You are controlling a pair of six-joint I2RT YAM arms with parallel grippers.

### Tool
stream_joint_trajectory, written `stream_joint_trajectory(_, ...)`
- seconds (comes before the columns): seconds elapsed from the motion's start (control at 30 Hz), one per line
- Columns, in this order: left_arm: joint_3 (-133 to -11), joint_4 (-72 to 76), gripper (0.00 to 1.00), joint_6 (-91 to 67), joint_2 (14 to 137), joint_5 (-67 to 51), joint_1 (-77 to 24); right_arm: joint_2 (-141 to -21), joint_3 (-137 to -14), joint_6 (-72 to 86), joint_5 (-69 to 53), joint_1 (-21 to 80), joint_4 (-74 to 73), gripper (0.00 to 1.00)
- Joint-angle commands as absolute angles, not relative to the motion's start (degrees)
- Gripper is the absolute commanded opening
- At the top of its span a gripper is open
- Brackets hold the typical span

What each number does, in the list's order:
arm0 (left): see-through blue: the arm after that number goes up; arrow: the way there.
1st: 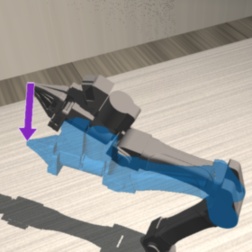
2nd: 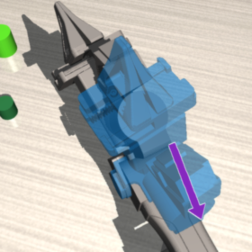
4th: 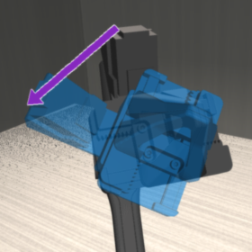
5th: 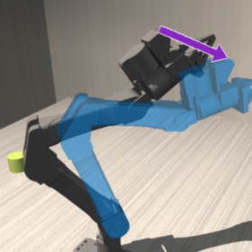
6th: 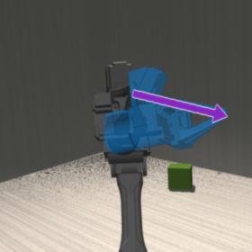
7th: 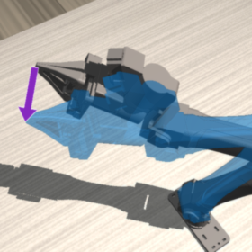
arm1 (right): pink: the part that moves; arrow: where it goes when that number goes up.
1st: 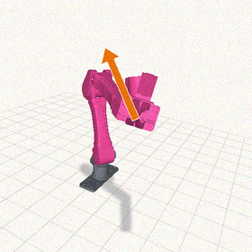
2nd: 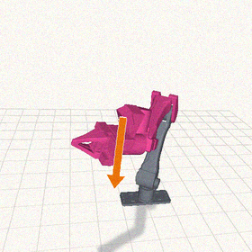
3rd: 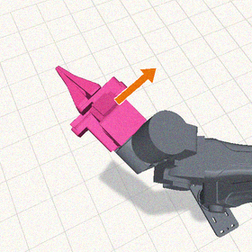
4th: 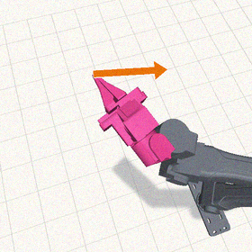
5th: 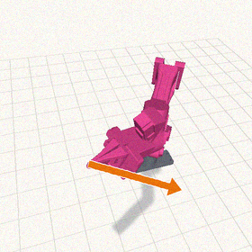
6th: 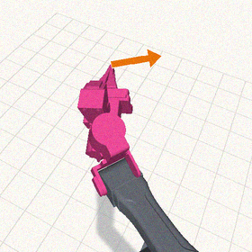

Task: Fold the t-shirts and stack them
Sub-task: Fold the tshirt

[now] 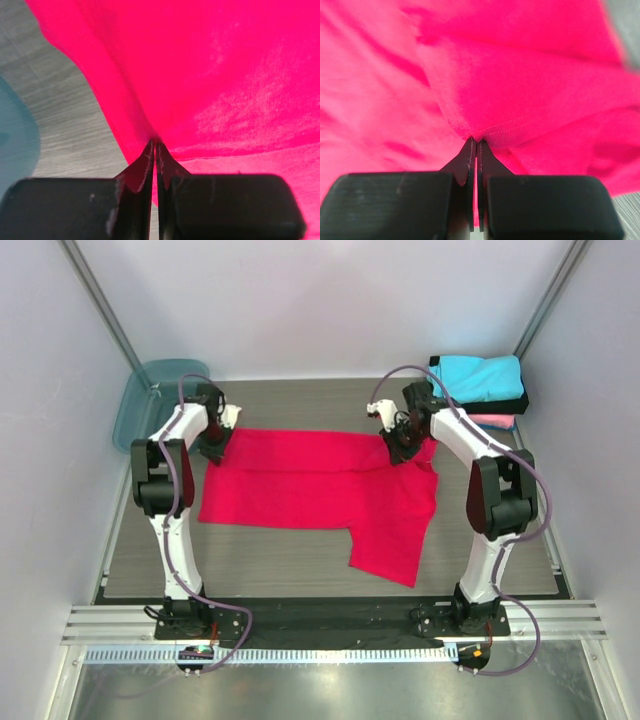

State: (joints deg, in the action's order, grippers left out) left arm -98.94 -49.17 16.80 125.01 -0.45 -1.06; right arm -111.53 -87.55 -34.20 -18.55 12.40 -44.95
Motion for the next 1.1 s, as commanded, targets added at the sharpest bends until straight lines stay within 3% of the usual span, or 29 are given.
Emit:
stream_joint_trajectory(0.0, -102.04, -48.87, 0.04, 17.23, 125.33, -1.32, -1.23, -104.07, -87.46, -32.26, -18.28, 14.67, -47.55, 0.01)
stream_joint_trajectory(0.5, -104.85, -49.39, 0.04, 16.87, 126.21, -2.11, -1.23, -101.68, -79.19, -31.64, -13.71, 16.17, -46.23, 0.02)
stream_joint_trajectory(0.6, -104.94, -49.48, 0.04, 16.96, 126.04, -2.02, -1.23, -102.39, -80.68, -31.73, -13.27, 16.17, -46.05, 0.14)
stream_joint_trajectory(0.77, -104.94, -49.57, 0.04, 16.70, 126.12, -1.93, -1.23, -103.80, -82.61, -31.55, -13.62, 16.17, -45.97, 0.17)
stream_joint_trajectory(0.93, -104.59, -49.57, 0.05, 16.61, 126.12, -2.11, -1.23, -104.59, -84.20, -30.15, -14.06, 16.17, -45.44, 0.16)
stream_joint_trajectory(1.0, -104.59, -49.57, 0.05, 16.61, 126.21, -2.29, -1.23, -104.94, -85.16, -29.88, -13.98, 16.17, -45.44, 0.01)
stream_joint_trajectory(1.07, -104.68, -49.57, 0.05, 16.61, 126.30, -2.46, -1.23, -104.94, -85.69, -29.88, -13.80, 16.26, -45.61, 0.01)
